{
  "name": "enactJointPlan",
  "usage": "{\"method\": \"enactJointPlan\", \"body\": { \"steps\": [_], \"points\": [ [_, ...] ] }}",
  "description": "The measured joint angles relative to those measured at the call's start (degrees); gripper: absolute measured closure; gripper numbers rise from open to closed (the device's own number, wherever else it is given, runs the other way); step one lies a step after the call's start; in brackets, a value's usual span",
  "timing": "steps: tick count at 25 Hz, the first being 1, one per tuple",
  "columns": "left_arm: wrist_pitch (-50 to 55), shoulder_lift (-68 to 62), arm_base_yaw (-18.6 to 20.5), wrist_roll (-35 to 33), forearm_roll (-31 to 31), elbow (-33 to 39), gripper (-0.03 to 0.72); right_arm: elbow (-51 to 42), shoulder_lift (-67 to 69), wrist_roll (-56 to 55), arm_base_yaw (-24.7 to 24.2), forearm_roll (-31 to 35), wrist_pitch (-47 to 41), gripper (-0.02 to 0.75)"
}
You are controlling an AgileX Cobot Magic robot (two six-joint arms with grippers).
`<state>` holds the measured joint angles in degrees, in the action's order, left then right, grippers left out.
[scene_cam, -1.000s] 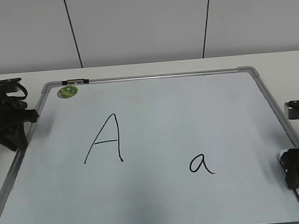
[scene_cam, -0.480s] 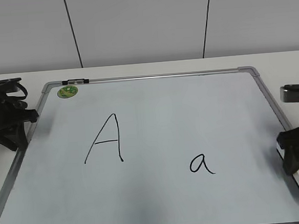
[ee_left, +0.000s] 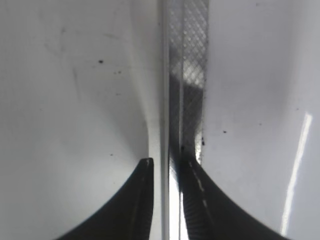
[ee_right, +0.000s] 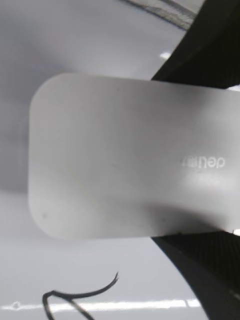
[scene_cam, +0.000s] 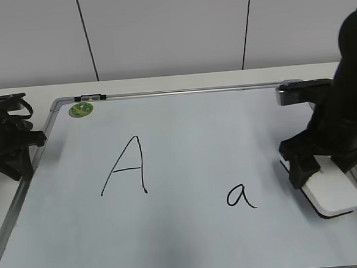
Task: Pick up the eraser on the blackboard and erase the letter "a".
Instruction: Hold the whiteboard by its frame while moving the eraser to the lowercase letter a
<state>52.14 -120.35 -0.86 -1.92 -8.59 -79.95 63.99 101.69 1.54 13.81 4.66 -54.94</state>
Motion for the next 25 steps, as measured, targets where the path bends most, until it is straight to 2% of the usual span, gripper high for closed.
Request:
{"method": "enactJointPlan", "body": {
  "steps": [16,25],
  "points": [
    [0.0,0.0,0.11,0.0,-0.35,0.0,0.521,11.41,13.99,-0.22,8.32,-0.54,-0.22,0.199],
    [-0.1,-0.09,0.11,0.0,-0.9,0.0,0.515,12.23,15.07,-0.22,9.44,-1.13,-0.73,0.199]
  ]
}}
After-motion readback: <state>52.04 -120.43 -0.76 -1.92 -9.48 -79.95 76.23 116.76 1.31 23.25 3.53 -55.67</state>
